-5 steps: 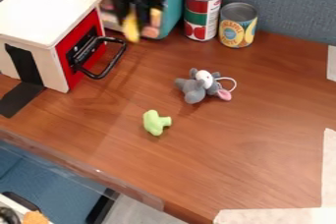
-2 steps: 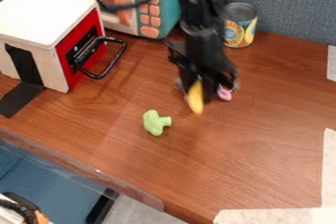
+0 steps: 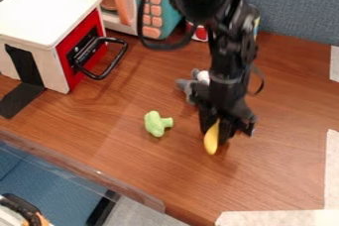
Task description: Move the the banana to the floor
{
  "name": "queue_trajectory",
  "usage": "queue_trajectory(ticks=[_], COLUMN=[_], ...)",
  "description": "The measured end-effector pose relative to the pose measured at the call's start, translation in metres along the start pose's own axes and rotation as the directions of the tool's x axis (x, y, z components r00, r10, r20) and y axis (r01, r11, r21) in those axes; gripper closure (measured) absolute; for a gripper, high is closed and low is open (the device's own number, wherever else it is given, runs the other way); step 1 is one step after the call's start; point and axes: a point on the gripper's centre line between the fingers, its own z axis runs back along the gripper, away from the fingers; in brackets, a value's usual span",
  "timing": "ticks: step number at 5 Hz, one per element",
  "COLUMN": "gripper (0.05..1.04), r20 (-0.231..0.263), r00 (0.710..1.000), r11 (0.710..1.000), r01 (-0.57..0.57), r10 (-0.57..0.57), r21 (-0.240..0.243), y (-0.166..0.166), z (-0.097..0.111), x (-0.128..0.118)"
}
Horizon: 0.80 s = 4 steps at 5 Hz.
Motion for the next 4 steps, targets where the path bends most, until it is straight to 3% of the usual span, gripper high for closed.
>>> queue_trajectory(ticks=[1, 2, 3, 4], gripper=[0.661, 0.364, 0.105, 0.079], r20=[-0.006, -0.020, 0.023, 0.096], r00=[0.999, 0.998, 0.998, 0.995], r11=[0.999, 0.997, 0.997, 0.998], r01=[0.035, 0.067, 0.065, 0.024], r10=[-0.035, -0.066, -0.067, -0.029], r21=[0.020, 0.048, 0.052, 0.057], y=[-0.005, -0.012, -0.023, -0.026], z=[-0.003, -0.005, 0.018, 0.049], x=[-0.001, -0.009, -0.012, -0.009])
